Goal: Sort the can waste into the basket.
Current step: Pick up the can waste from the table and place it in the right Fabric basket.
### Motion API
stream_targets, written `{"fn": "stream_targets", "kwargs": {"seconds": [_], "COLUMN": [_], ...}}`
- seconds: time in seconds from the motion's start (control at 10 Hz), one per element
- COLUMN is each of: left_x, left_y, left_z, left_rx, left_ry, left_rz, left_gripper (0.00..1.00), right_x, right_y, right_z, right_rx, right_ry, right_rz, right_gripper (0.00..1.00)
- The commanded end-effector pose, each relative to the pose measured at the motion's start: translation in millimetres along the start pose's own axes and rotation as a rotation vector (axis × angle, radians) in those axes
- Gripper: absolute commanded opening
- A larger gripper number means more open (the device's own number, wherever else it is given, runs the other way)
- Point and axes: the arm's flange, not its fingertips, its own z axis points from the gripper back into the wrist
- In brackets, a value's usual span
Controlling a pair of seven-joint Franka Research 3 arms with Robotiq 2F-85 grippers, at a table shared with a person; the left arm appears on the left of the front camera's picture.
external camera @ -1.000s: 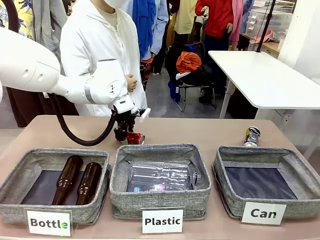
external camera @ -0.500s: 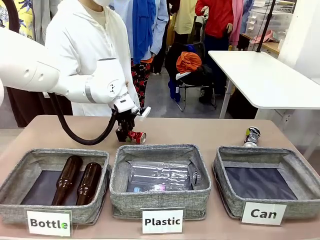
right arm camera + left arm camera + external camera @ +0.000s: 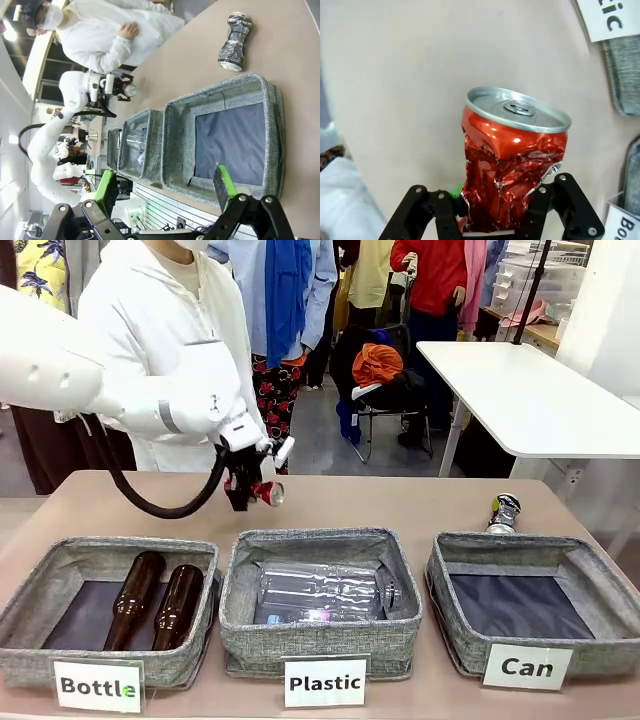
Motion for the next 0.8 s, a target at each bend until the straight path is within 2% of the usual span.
{"fn": "stream_targets", "kwargs": {"seconds": [0.0, 0.3, 0.4, 0.5, 0.6, 0.7], "left_x": [-1, 9, 9, 7, 1, -8], "left_y": [-51, -147, -188, -224, -256, -279], "left_z": [61, 144, 154, 151, 144, 138], "left_rx": [0.068, 0.046, 0.067, -0.002, 0.005, 0.067], "left_ry": [-0.027, 0.014, 0.039, 0.061, 0.092, 0.087], "left_rz": [0.013, 0.094, 0.109, 0.071, 0.038, 0.097], "left_gripper": [0.0, 0.0, 0.0, 0.0, 0.0, 0.0], "right_x": [3, 3, 3, 3, 3, 3], "right_y": [-1, -1, -1, -1, -1, -1], "right_z": [0, 0, 0, 0, 0, 0], "right_rx": [0.023, 0.023, 0.023, 0.023, 0.023, 0.023], "right_ry": [-0.017, -0.017, -0.017, -0.017, -0.017, -0.017], "right_rz": [0.024, 0.024, 0.024, 0.024, 0.024, 0.024], "right_gripper": [1.0, 1.0, 1.0, 1.0, 1.0, 1.0]}}
